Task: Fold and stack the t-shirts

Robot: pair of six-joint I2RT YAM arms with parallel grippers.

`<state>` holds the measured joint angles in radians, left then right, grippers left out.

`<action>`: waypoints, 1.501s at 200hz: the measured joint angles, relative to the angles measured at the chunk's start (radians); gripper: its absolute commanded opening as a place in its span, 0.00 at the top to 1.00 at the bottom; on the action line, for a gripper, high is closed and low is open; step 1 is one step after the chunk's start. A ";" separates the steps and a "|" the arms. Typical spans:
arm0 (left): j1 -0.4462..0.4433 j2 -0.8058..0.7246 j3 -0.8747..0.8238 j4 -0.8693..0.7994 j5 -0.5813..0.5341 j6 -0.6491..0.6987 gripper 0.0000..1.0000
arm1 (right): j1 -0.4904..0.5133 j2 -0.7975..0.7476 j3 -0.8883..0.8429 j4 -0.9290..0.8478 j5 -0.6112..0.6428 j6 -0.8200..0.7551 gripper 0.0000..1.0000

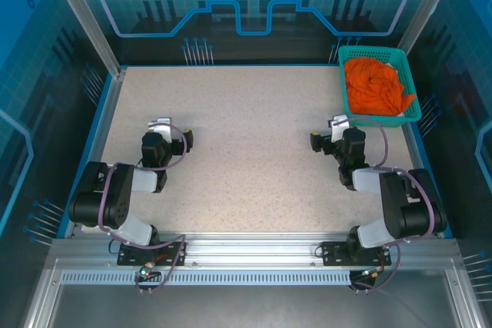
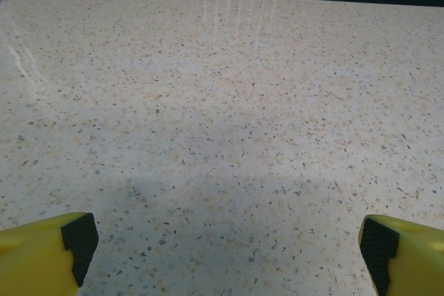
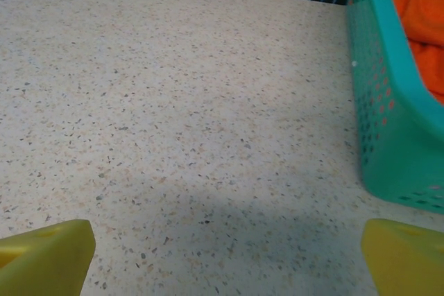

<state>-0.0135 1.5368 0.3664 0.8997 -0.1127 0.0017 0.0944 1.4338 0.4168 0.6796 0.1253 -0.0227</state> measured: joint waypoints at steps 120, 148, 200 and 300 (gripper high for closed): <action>-0.018 -0.435 0.530 -0.701 0.217 -0.357 0.01 | -0.034 -0.811 0.178 -0.799 0.172 0.401 0.00; -0.021 -0.481 0.551 -0.779 0.269 -0.482 0.01 | -0.106 -0.692 0.305 -0.957 0.136 0.561 0.00; -0.030 -0.433 0.431 -0.801 0.332 -0.694 0.01 | -0.116 -0.161 0.785 -1.182 0.227 0.673 0.00; -0.192 -0.419 0.429 -0.911 0.285 -0.755 0.01 | -0.265 0.761 1.666 -1.346 0.293 0.718 0.01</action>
<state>-0.2058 1.1175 0.7956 -0.0113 0.1726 -0.7536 -0.1703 2.1944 2.0827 -0.6666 0.4183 0.6956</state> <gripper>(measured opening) 0.987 0.996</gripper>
